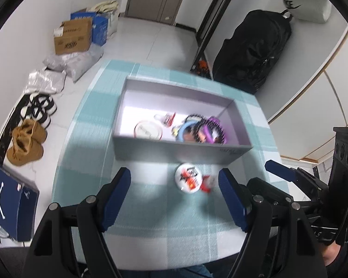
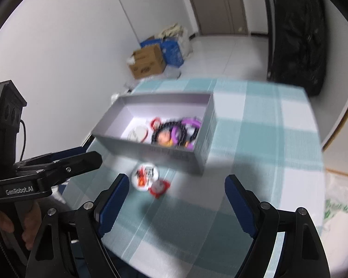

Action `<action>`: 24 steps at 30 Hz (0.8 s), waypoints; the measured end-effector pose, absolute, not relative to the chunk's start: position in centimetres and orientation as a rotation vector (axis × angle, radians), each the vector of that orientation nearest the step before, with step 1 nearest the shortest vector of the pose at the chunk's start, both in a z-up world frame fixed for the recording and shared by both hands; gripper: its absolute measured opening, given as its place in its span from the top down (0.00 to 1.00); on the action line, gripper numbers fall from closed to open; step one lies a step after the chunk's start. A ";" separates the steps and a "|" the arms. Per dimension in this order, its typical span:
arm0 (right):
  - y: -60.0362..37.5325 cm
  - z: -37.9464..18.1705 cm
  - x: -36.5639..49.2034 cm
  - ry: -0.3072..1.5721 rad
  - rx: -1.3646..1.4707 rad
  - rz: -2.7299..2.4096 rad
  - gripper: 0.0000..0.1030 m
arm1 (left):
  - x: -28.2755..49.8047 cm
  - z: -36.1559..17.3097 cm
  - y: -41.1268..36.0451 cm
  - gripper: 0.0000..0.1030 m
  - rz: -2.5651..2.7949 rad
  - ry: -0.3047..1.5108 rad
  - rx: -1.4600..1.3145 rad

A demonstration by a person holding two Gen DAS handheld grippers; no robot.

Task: Organize jewelry
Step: 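Move the right gripper to the red clear charm and grasp it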

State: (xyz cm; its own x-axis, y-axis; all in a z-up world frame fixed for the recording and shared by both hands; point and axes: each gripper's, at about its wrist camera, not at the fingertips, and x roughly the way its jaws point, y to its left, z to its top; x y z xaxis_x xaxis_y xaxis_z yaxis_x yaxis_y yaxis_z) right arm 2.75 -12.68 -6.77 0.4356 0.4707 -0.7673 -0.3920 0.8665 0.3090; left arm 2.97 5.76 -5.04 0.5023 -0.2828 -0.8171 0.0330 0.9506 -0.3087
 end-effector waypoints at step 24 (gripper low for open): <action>-8.1 -10.0 3.0 1.034 -0.064 0.569 0.36 | 2.4 -7.5 7.2 0.28 -0.158 1.161 -0.305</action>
